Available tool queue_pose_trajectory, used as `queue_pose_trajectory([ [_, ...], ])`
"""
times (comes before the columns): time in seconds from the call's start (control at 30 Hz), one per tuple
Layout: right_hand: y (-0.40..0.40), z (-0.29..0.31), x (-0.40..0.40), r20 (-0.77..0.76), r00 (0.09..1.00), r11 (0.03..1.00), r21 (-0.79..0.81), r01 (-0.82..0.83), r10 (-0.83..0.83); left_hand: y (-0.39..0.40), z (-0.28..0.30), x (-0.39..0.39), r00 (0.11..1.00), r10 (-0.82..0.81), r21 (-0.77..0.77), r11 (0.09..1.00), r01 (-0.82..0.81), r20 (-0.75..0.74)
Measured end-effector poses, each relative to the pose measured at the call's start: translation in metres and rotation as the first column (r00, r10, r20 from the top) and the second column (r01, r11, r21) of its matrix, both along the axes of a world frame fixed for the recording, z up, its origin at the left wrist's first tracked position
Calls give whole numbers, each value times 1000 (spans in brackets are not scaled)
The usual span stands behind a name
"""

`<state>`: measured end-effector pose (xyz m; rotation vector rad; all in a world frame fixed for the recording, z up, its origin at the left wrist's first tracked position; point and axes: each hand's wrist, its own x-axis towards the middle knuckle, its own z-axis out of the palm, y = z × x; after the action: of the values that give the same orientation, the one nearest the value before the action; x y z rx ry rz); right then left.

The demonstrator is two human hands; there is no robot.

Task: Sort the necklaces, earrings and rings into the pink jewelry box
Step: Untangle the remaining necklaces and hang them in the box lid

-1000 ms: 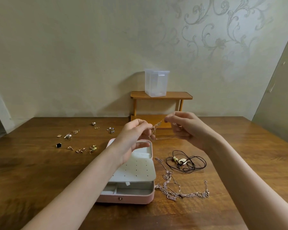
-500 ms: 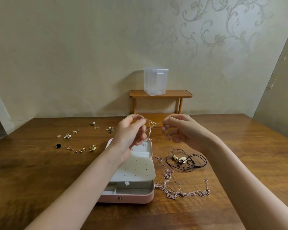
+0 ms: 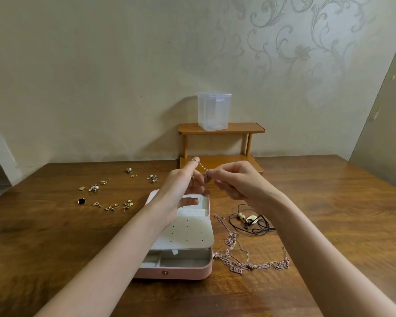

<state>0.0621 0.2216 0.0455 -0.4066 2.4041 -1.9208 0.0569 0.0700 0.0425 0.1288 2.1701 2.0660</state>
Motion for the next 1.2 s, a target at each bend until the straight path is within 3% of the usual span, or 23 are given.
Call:
queue_pose_trajectory([
  [0.1, 0, -1, -2, 29, 997, 990, -115, 80, -77, 0, -3, 0, 997, -11, 164, 986, -3, 83],
  [0.17, 2, -1, -3, 56, 991, 969, -211, 127, -117, -2, -3, -1, 988, 48, 332, 939, -95, 145],
  [0.27, 3, 1, -3, 80, 986, 967, -198, 162, -149, -7, 1, -4, 978, 26, 668, 726, -162, 209],
  [0.33, 3, 2, -4, 103, 987, 969, -201, 143, -124, -6, 6, -4, 981, -23, 792, 595, -140, 191],
  [0.4, 3, 3, -3, 131, 988, 967, -231, 105, -76, -4, 9, -4, 989, -40, 747, 660, -82, 144],
  [0.5, 6, 4, -3, 143, 989, 939, -332, 88, -42, -3, 5, -1, 995, -88, 353, 933, 66, 46],
  [0.57, 8, 5, -3, 138, 988, 933, -340, 118, -74, -3, -2, 1, 990, -137, 87, 987, 136, 13],
  [0.63, 8, 7, -3, 141, 989, 924, -372, 90, -39, -1, -7, -1, 994, -111, -19, 994, 111, -15],
  [0.73, 9, 7, -4, 167, 985, 899, -435, 45, 32, -1, -5, -6, 999, -42, 63, 997, 40, 28],
  [0.93, 12, 3, -4, 152, 985, 924, -381, -16, 79, -5, 0, -6, 960, -180, 269, 956, 119, 216],
  [1.07, 14, 3, -3, 154, 977, 935, -344, -87, 147, -1, -1, -2, 966, -226, 138, 968, 209, 124],
  [1.2, 18, 5, -3, 167, 973, 929, -358, -92, 160, 1, -3, -8, 991, -114, 148, 984, 102, 72],
])
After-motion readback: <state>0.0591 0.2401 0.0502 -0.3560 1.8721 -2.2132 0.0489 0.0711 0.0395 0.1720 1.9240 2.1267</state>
